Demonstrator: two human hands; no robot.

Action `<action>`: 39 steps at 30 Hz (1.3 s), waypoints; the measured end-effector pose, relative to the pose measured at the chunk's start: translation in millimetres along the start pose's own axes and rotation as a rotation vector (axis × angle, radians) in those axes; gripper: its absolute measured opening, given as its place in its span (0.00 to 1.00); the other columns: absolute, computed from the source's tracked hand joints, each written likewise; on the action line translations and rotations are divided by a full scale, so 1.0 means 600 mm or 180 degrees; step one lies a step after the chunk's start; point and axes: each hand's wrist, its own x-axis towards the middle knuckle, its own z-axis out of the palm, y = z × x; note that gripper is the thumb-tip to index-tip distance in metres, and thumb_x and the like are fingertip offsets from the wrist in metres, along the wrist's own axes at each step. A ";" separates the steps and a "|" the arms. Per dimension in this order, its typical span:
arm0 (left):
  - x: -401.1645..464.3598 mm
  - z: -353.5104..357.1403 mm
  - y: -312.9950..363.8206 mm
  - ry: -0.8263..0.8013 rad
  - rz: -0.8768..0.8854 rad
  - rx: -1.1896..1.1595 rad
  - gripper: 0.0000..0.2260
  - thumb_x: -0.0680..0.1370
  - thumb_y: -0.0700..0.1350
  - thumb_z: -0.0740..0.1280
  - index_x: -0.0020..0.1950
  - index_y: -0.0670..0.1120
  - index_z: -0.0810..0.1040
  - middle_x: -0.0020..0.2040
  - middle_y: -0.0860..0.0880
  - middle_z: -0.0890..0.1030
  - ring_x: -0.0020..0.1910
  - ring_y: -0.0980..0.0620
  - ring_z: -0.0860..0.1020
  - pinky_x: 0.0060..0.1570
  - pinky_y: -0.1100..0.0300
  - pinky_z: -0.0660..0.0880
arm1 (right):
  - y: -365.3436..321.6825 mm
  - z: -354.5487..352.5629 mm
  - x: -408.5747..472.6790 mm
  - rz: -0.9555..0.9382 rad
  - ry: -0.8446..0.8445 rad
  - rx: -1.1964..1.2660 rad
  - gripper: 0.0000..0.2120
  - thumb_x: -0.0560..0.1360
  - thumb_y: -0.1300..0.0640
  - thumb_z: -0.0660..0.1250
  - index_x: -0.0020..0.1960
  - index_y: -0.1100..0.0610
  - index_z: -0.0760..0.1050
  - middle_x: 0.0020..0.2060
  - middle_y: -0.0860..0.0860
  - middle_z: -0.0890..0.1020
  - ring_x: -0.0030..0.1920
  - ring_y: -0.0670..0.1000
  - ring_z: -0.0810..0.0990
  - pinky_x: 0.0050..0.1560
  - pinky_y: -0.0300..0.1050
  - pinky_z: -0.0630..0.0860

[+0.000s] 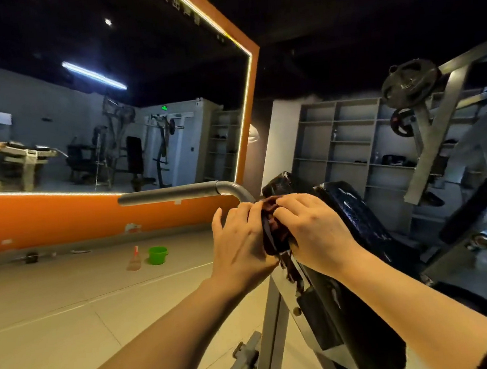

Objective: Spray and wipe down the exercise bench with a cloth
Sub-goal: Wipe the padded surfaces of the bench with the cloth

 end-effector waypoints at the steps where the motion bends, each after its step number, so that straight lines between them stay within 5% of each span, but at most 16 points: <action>1: -0.001 -0.003 0.004 -0.0037 -0.0082 -0.0033 0.33 0.70 0.58 0.72 0.70 0.48 0.67 0.62 0.50 0.73 0.64 0.49 0.69 0.71 0.43 0.57 | 0.000 -0.008 -0.033 -0.0095 -0.0101 0.0024 0.17 0.67 0.55 0.75 0.55 0.55 0.80 0.54 0.51 0.82 0.57 0.54 0.79 0.65 0.47 0.71; 8: 0.000 -0.011 0.022 -0.0206 -0.0391 -0.0052 0.31 0.71 0.57 0.71 0.69 0.49 0.65 0.63 0.51 0.70 0.64 0.51 0.67 0.70 0.50 0.59 | 0.015 -0.019 -0.032 -0.0214 -0.0273 -0.0224 0.17 0.67 0.55 0.75 0.55 0.57 0.79 0.52 0.54 0.82 0.53 0.56 0.81 0.57 0.50 0.79; 14: -0.001 0.004 0.009 0.0061 -0.0355 -0.0183 0.28 0.69 0.56 0.72 0.65 0.52 0.68 0.59 0.53 0.73 0.60 0.53 0.69 0.68 0.49 0.62 | 0.008 0.010 0.084 0.0321 0.0214 -0.0090 0.14 0.79 0.53 0.64 0.62 0.56 0.76 0.61 0.53 0.79 0.62 0.55 0.75 0.67 0.47 0.69; 21: -0.008 0.015 0.002 0.0136 -0.0319 -0.0233 0.31 0.67 0.56 0.70 0.67 0.50 0.68 0.61 0.51 0.73 0.60 0.52 0.70 0.68 0.48 0.64 | 0.014 -0.004 -0.029 -0.0239 -0.0189 -0.0198 0.22 0.63 0.56 0.78 0.56 0.58 0.80 0.54 0.54 0.83 0.57 0.57 0.81 0.62 0.52 0.75; 29: -0.004 0.010 -0.003 0.0252 -0.0359 -0.0398 0.33 0.65 0.61 0.65 0.68 0.50 0.69 0.60 0.51 0.75 0.59 0.51 0.72 0.66 0.48 0.65 | 0.002 0.036 0.087 0.0165 0.0091 -0.0217 0.14 0.75 0.54 0.68 0.60 0.56 0.77 0.59 0.53 0.80 0.61 0.56 0.75 0.67 0.49 0.69; 39: -0.015 0.004 0.001 0.0047 -0.0322 -0.0409 0.35 0.69 0.58 0.71 0.73 0.50 0.65 0.67 0.50 0.71 0.67 0.50 0.68 0.71 0.44 0.56 | -0.009 -0.007 -0.047 -0.0270 -0.0347 -0.0458 0.14 0.67 0.53 0.74 0.51 0.56 0.80 0.48 0.51 0.83 0.50 0.54 0.80 0.56 0.51 0.78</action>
